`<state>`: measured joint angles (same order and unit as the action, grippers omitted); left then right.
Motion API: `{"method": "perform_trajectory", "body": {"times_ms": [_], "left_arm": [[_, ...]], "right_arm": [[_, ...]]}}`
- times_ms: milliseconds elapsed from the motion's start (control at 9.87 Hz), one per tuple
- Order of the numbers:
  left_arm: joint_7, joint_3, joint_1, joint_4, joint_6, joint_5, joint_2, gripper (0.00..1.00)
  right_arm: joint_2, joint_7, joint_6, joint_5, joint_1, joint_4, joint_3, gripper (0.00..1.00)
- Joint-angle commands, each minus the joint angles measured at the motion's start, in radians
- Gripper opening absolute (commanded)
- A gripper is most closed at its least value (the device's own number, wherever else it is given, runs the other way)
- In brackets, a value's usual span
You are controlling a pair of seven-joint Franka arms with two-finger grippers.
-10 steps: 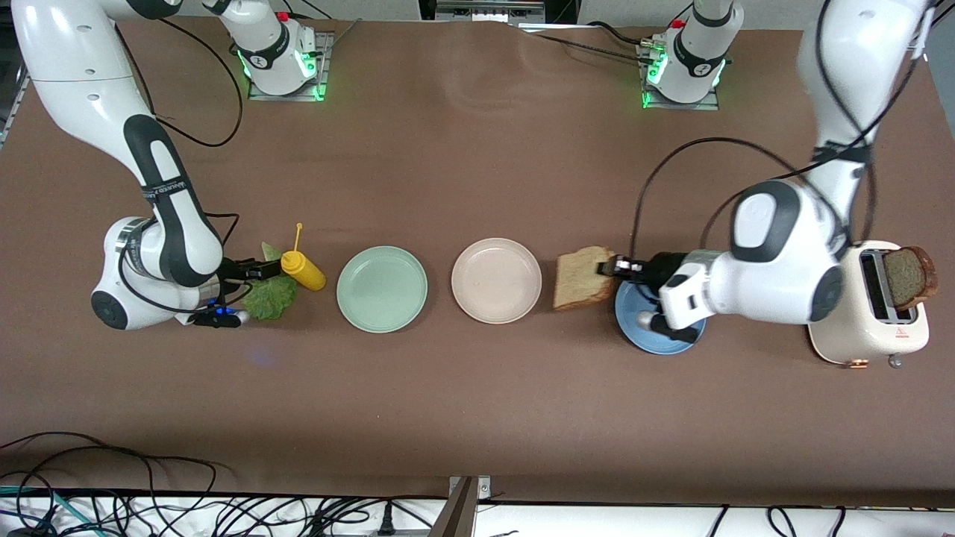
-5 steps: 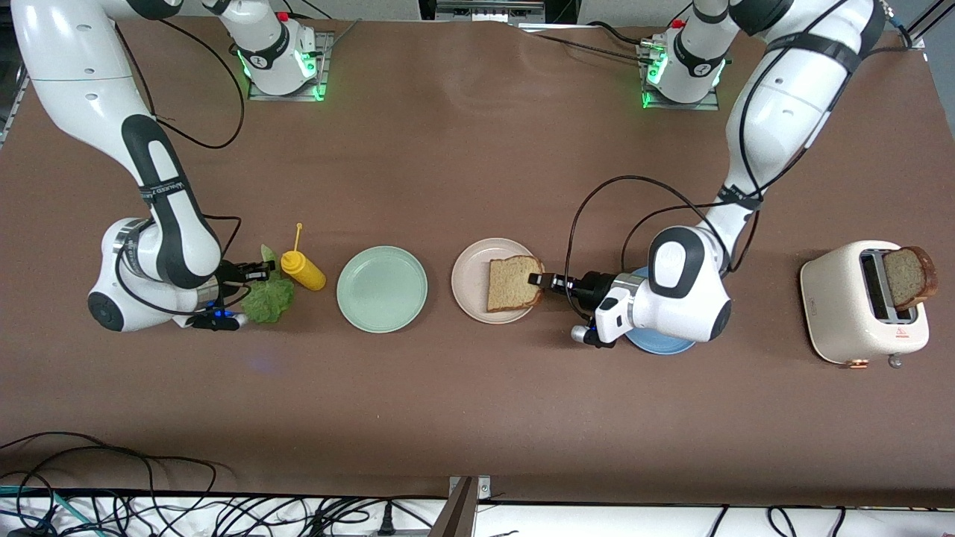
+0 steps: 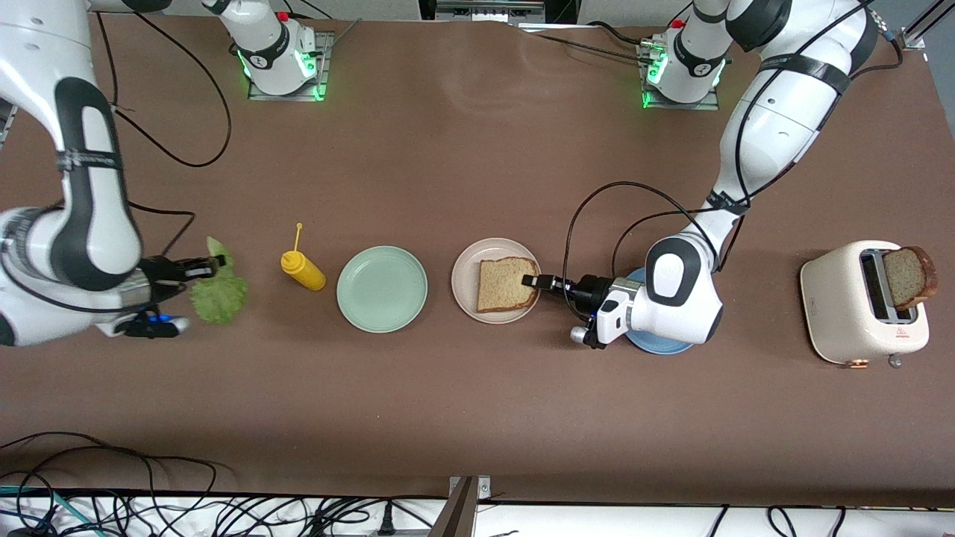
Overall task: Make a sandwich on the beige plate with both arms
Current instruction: 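Lift the lettuce with the right gripper while the left gripper withdraws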
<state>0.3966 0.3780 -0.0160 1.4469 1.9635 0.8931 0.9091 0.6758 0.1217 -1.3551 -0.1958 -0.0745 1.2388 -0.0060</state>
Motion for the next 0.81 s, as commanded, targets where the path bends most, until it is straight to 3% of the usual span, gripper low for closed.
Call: {"method": "perform_trajectory", "body": {"times_ms": [0, 405, 709], "left_arm": [[0.045, -0.002, 0.008, -0.002, -0.003, 0.040, -0.004, 0.99], [0.124, -0.005, 0.080, -0.014, -0.005, 0.023, -0.012, 1.00], [0.125, -0.018, 0.105, -0.020, -0.008, -0.079, -0.085, 1.00]], "right_arm": [[-0.034, 0.006, 0.096, 0.033, 0.002, -0.082, 0.004, 0.00], [-0.145, -0.084, 0.133, 0.021, 0.044, -0.084, 0.043, 0.00], [-0.196, -0.271, 0.134, 0.021, 0.050, -0.084, 0.174, 0.00]]}}
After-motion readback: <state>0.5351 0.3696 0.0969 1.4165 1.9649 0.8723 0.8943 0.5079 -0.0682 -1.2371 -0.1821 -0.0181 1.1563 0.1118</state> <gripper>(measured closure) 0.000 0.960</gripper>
